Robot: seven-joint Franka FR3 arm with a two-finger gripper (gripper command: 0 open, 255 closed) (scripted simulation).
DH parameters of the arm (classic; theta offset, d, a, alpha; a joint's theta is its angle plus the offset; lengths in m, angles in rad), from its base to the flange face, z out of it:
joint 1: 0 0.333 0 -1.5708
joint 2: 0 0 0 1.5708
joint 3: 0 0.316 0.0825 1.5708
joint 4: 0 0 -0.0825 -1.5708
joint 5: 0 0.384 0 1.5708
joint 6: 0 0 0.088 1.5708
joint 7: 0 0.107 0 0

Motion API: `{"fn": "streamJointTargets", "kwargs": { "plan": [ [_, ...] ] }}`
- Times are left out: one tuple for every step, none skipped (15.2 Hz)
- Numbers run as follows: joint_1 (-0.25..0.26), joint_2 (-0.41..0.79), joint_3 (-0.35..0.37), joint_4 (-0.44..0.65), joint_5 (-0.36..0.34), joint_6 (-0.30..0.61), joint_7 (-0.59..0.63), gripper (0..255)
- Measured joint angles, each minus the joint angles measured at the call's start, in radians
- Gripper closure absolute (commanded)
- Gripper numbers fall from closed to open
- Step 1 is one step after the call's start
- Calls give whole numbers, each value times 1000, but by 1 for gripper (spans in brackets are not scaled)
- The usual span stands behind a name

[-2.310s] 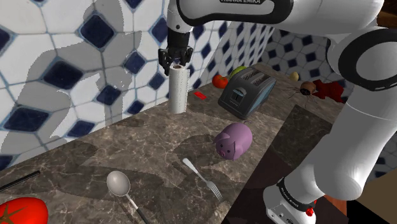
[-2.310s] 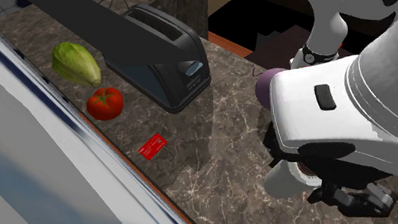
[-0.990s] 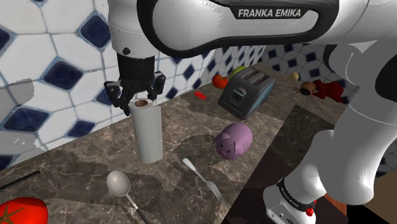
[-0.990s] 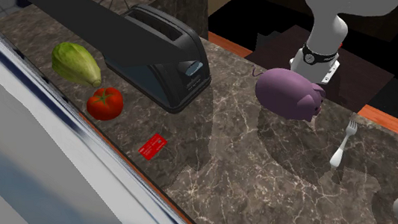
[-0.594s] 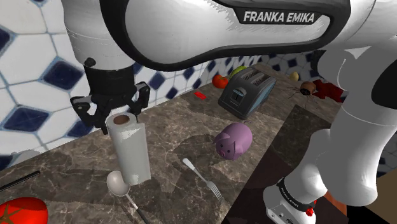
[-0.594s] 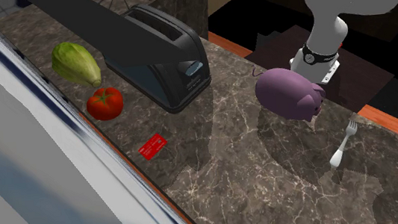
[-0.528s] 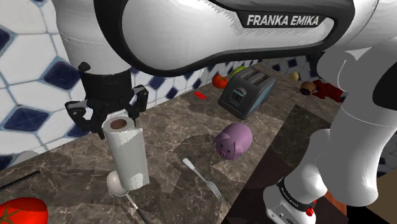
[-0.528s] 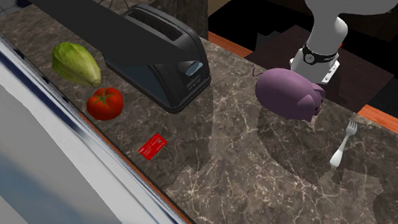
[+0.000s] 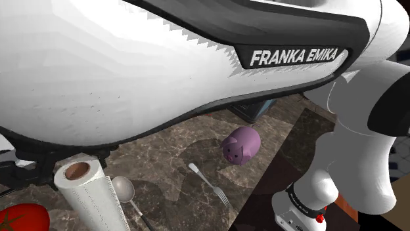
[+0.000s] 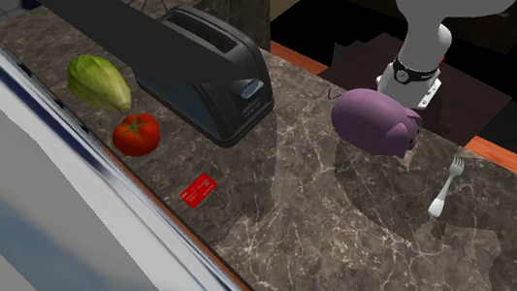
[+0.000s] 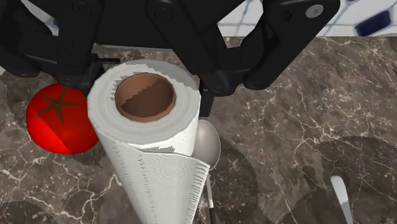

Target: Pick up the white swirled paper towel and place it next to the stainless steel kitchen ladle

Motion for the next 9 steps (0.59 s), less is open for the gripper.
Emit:
{"fn": "streamJointTargets", "kwargs": {
  "plan": [
    [24, 18, 2, 30, -7, -14, 19, 255],
    [54, 55, 1, 91, -20, -40, 33, 255],
    [90, 93, 0, 152, -32, -65, 52, 255],
    [106, 112, -1, 177, -38, -72, 61, 255],
    [110, 116, -1, 173, -39, -65, 67, 255],
    [111, 118, -1, 164, -40, -54, 71, 255],
    [110, 121, -1, 155, -41, -43, 73, 255],
    [105, 114, 0, 130, -39, -26, 77, 255],
    [101, 108, 1, 106, -38, -9, 81, 255]
  ]
}}
